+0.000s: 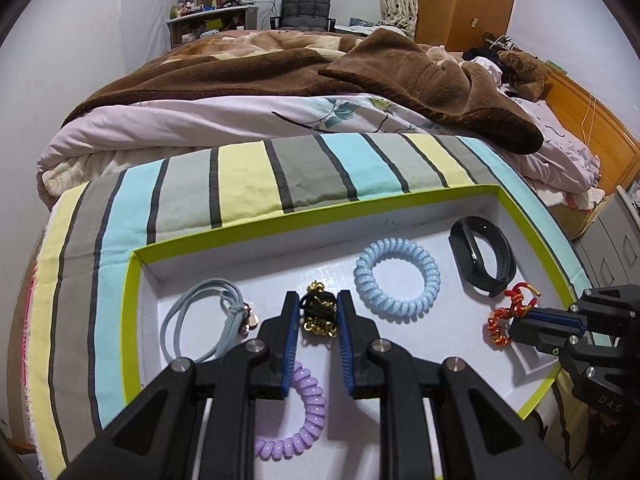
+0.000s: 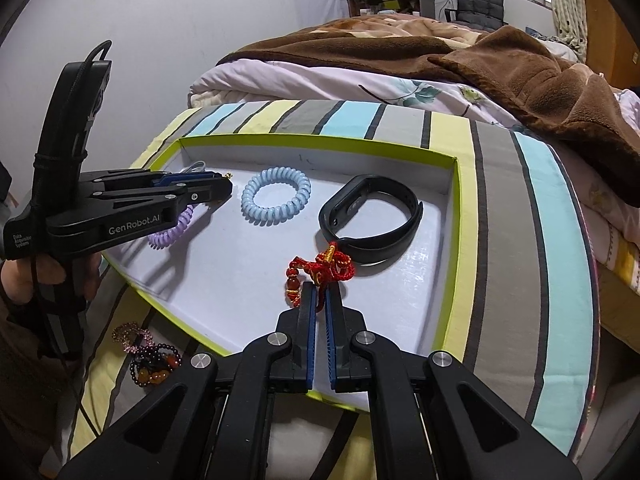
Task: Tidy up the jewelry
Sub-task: 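Carry the gold clip and red ornament into the green box and open both tools, then withdraw the left tool while the right tool closes on the red tasseled ornament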
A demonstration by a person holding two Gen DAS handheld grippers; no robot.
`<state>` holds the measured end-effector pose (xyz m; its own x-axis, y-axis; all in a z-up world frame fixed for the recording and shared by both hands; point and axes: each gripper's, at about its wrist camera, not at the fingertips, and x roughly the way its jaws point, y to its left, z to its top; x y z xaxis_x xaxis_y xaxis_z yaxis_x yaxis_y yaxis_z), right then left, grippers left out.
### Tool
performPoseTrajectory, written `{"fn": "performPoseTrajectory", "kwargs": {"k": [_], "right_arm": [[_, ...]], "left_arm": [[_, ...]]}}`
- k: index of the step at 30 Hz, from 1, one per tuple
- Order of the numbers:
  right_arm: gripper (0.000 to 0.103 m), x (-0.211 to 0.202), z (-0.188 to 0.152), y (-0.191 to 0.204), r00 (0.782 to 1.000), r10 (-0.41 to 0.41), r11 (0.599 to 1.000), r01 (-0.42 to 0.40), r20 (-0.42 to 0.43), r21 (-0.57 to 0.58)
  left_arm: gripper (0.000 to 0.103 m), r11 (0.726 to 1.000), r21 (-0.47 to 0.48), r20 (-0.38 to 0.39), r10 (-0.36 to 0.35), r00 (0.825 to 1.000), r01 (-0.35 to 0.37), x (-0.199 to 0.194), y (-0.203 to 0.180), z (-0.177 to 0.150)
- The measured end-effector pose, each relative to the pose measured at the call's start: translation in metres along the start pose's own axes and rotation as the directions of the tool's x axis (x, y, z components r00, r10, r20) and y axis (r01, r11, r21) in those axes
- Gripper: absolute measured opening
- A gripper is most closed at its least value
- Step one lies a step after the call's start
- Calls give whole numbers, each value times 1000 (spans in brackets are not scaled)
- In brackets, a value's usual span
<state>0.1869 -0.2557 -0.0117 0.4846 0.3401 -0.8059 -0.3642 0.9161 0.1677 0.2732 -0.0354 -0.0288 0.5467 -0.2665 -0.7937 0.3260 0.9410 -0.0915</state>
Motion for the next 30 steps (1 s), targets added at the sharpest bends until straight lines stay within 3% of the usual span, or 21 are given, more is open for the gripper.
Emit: {"fn": "performPoseTrajectory", "kwargs": {"k": [14, 24, 26, 28, 30], "right_arm": [[16, -4, -1, -3, 1000, -1, 1000, 0, 14, 31], [19, -24, -8, 9, 998, 30, 999, -31, 53, 28], [23, -30, -11, 11, 998, 33, 999, -35, 62, 33], [37, -35, -15, 13, 997, 40, 998, -43, 70, 39], [39, -42, -20, 17, 996, 44, 998, -47, 81, 46]], "left_arm": [[38, 1000, -16, 14, -20, 1000, 20, -8, -2, -1], [42, 1000, -10, 77, -23, 997, 24, -50, -2, -15], [43, 999, -10, 94, -29, 995, 30, -61, -2, -21], [46, 1000, -9, 106, -19, 994, 20, -71, -3, -26], [47, 1000, -7, 115, -14, 993, 15, -80, -3, -34]]}}
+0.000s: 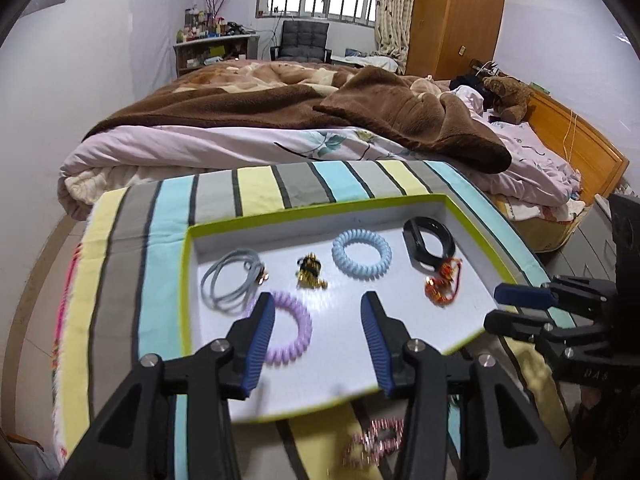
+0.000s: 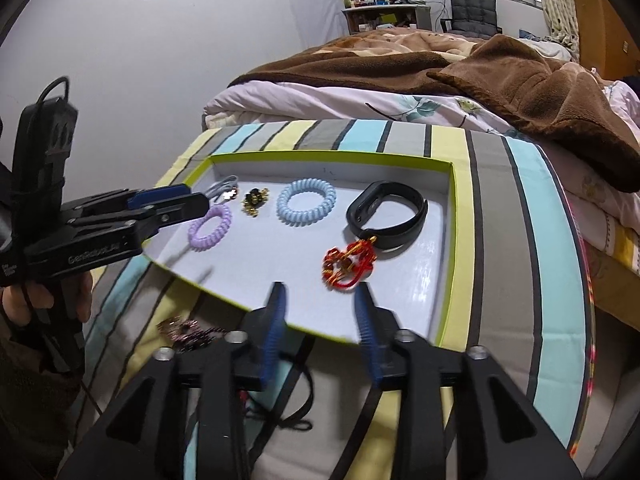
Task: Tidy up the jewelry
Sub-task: 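Withdraw the left tool while the right tool closes on the red tasseled ornament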
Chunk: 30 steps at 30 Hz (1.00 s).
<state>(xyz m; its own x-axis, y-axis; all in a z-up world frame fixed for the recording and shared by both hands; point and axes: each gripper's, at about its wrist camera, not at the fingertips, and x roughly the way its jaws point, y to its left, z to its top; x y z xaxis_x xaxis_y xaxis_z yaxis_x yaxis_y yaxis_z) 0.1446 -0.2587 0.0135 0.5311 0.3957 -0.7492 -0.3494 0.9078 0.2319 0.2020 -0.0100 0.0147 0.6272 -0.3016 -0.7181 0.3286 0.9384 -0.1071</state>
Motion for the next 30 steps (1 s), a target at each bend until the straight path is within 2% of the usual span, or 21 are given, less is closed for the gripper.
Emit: {"fn": "performPoseTrajectory", "kwargs": {"k": [4, 8, 10, 13, 17, 22, 30], "right_arm": [[39, -14, -17, 11, 1000, -12, 1000, 12, 16, 8], [39, -23, -36, 21, 1000, -27, 999, 27, 15, 21], [39, -25, -46, 27, 1000, -20, 999, 20, 6, 27], [39, -25, -60, 38, 999, -34, 999, 34, -9, 30], [39, -17, -73, 56, 998, -36, 999, 37, -48, 20], [39, -9, -79, 76, 996, -68, 998, 66, -61, -24], [39, 1, -79, 80, 988, -137, 990, 135, -71, -27]], "left_arm": [[48, 1000, -7, 5, 25, 1000, -25, -17, 0, -18], [48, 998, -54, 6, 12, 1000, -11, -31, 4, -36], [48, 999, -49, -8, 1, 1000, -2, -36, 2, -46], [48, 999, -32, -16, 28, 999, -29, -42, 1, -58], [48, 997, -74, -27, 14, 1000, -16, -50, 7, -73], [48, 993, -118, -36, 7, 999, -11, -57, 17, -90], [48, 988, -151, -26, 14, 1000, -18, -64, 34, -109]]}}
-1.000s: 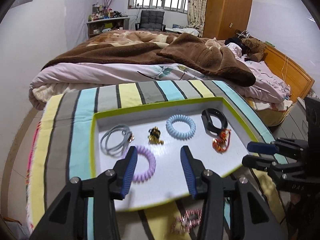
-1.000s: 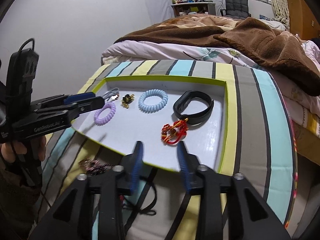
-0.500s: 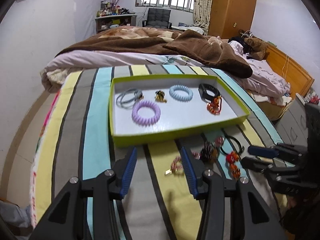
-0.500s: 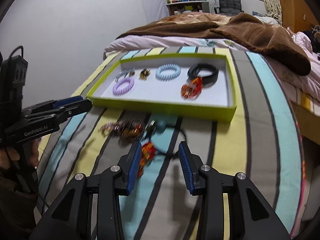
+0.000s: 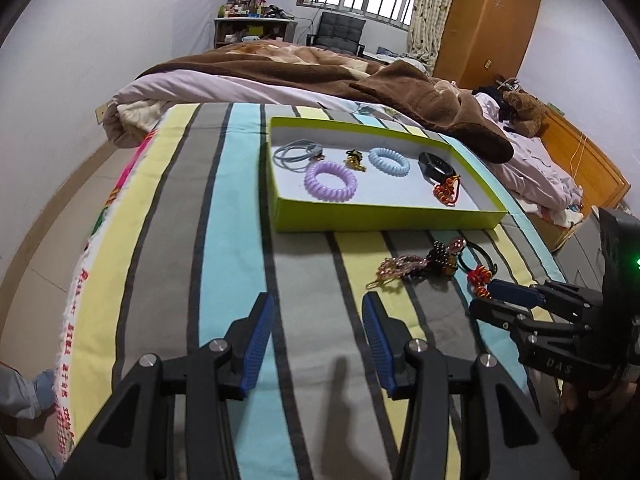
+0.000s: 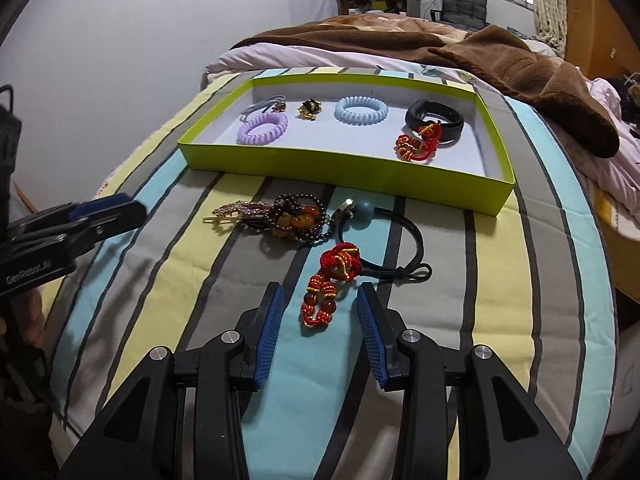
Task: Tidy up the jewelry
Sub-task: 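Withdraw the left tool while the right tool closes on the red tasseled ornament, then grasp the amber beaded bracelet with the left tool while the right tool holds the red tassel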
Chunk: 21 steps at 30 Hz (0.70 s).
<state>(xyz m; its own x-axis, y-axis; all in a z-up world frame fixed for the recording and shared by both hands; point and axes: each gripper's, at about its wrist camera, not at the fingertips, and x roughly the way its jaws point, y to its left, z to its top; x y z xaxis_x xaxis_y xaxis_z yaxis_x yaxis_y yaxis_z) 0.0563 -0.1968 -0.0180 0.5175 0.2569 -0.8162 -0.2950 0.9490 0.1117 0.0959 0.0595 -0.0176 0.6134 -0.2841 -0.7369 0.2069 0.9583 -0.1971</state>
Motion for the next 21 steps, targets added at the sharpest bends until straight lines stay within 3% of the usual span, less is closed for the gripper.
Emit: {"fn": "performPoseTrajectory", "kwargs": {"k": [9, 11, 12, 13, 21], "right_arm": [[39, 4, 2, 3, 999, -41, 999, 41, 8, 5], [33, 3, 1, 3, 999, -53, 999, 53, 11, 6], [22, 3, 2, 3, 998, -57, 998, 57, 12, 8], [18, 2, 2, 1, 998, -59, 998, 59, 15, 14], [16, -13, -2, -8, 998, -42, 998, 39, 55, 42]], "left_arm": [[48, 999, 8, 2, -44, 999, 44, 2, 0, 0], [48, 999, 12, 1, -50, 999, 50, 2, -2, 0], [48, 998, 19, -1, -53, 999, 53, 3, -4, 1], [48, 998, 25, -2, -56, 998, 56, 3, -6, 1], [48, 991, 97, -20, -93, 995, 94, 10, -25, 7]]}}
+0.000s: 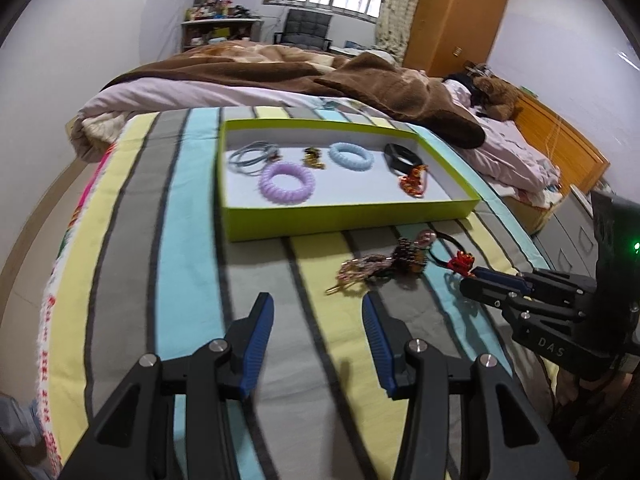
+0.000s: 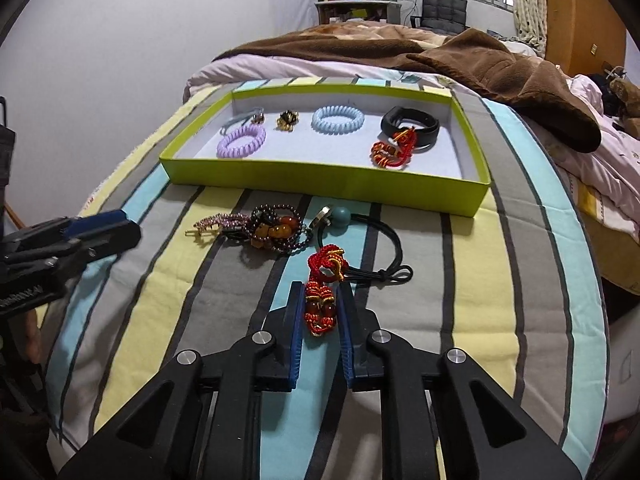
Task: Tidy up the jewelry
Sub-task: 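Grasp the amber beaded bracelet with the left tool while the right tool holds the red tassel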
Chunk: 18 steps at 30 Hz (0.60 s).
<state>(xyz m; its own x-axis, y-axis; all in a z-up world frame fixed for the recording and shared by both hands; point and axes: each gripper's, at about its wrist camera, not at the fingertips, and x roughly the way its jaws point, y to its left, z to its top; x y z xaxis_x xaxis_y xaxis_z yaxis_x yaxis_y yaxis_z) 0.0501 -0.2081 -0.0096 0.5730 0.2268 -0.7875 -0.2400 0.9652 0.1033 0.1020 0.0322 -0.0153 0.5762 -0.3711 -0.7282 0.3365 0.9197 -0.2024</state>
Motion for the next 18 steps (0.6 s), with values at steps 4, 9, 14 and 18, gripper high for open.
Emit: {"fn": "performPoseTrajectory", "kwargs": {"k": [4, 9, 14, 18], "right_arm": [[16, -10, -2, -7, 1000, 16, 1000, -16, 24, 19], [16, -20, -6, -18, 999, 32, 999, -33, 39, 42], [16, -29, -9, -30, 996, 70, 994, -75, 58, 76], [16, -36, -14, -41, 991, 110, 987, -117, 70, 105]], "left_arm": [[48, 997, 39, -3, -65, 998, 65, 8, -15, 7], [48, 992, 104, -11, -76, 997, 77, 19, -37, 18], [48, 983, 175, -31, -54, 998, 59, 30, -53, 24], [48, 975, 211, -53, -55, 997, 65, 38, -63, 27]]}}
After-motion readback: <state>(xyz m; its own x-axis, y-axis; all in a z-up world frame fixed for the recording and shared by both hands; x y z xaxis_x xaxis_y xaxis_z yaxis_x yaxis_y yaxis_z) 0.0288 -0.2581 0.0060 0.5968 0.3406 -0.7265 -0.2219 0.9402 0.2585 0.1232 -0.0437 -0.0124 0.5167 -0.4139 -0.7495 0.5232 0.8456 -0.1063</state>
